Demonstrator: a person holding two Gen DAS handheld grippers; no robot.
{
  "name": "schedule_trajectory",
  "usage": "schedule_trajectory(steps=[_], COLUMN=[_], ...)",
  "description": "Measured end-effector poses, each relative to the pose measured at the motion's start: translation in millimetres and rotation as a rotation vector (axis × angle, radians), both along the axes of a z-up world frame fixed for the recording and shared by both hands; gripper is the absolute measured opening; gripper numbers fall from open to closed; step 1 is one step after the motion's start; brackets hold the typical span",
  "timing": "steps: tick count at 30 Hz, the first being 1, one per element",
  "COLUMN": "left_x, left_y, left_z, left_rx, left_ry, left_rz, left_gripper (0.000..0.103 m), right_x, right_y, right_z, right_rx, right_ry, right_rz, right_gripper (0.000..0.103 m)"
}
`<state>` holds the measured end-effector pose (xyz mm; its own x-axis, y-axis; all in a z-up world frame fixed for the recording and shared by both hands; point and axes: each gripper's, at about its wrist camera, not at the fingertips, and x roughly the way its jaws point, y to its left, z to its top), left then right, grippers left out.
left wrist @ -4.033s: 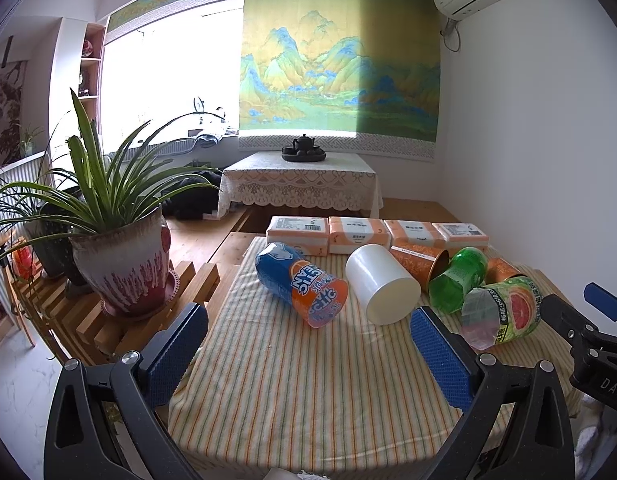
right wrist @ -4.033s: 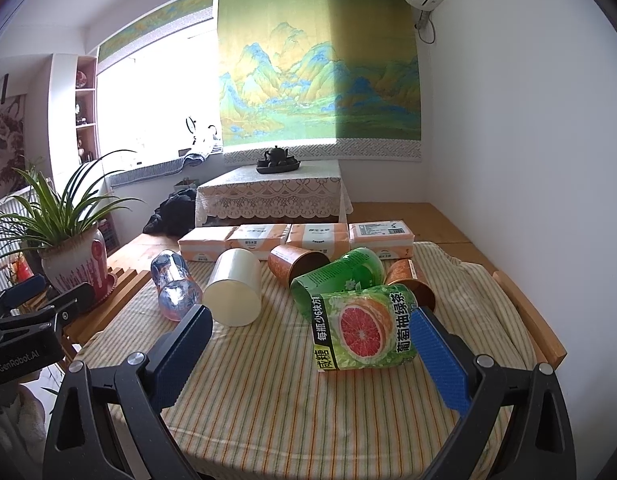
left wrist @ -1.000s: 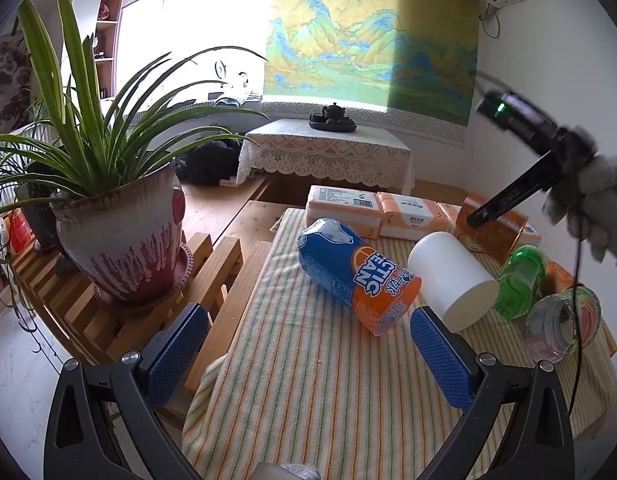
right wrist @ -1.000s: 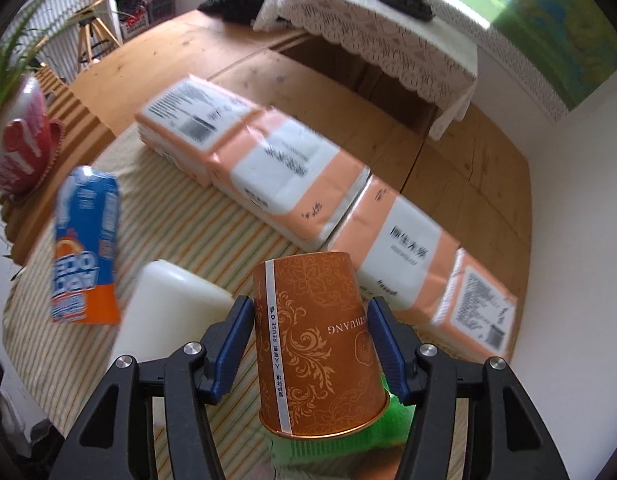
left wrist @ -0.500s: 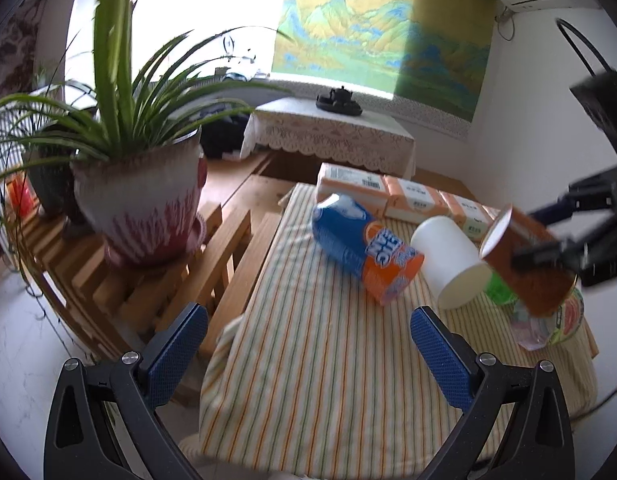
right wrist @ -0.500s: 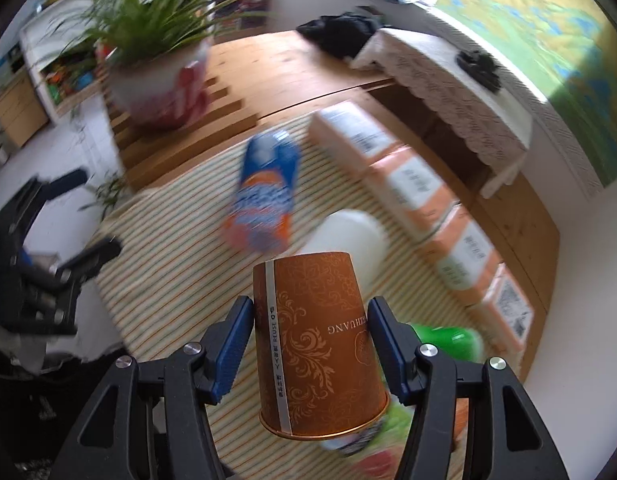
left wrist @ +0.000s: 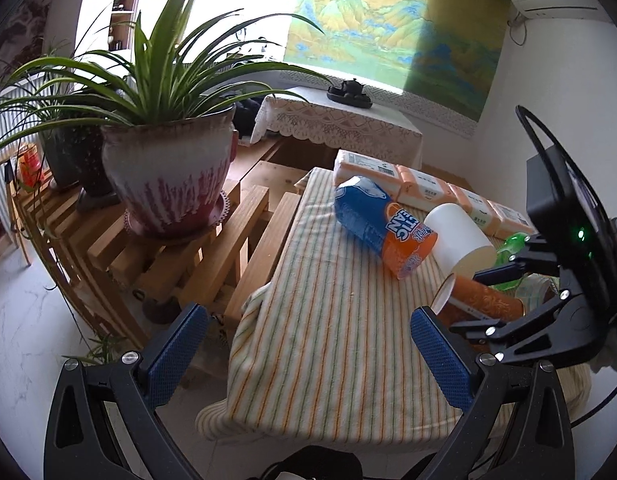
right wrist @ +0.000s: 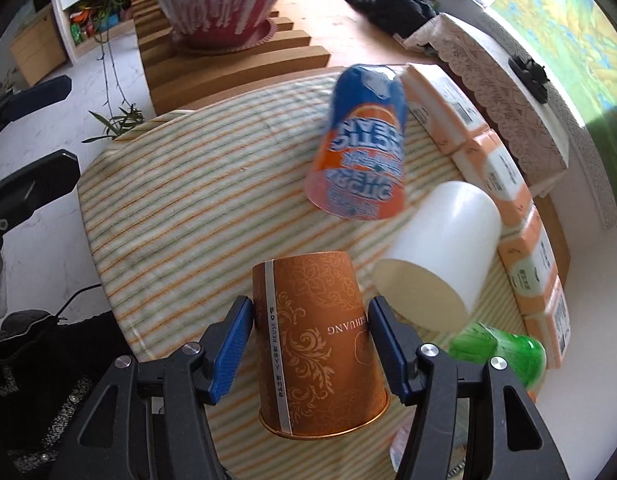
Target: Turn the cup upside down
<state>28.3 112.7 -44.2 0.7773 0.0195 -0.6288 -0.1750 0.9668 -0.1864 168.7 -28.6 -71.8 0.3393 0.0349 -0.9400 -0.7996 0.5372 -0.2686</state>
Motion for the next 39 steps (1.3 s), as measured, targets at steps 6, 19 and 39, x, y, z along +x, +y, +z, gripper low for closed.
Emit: schedule_trajectory(steps=[6, 19, 39], left_x=[2, 41, 109], left_y=[1, -9, -79], left_z=[-2, -29, -76], left_rx=[-0.028, -0.440, -0.764], left_ry=[0.013, 0.181, 0.342], left_rz=[0.006, 0.003, 0.156], left_gripper=[0.103, 0.103, 0.097], right_x=[-4, -33, -131], right_y=[3, -74, -213], right_z=[3, 69, 66], right_rx=[0.030, 0.310, 0.483], right_ry=[-0.029, -0.173, -0.308], right_rz=[0.007, -0.196, -0.483], right_gripper=[0.066, 0.070, 0.071])
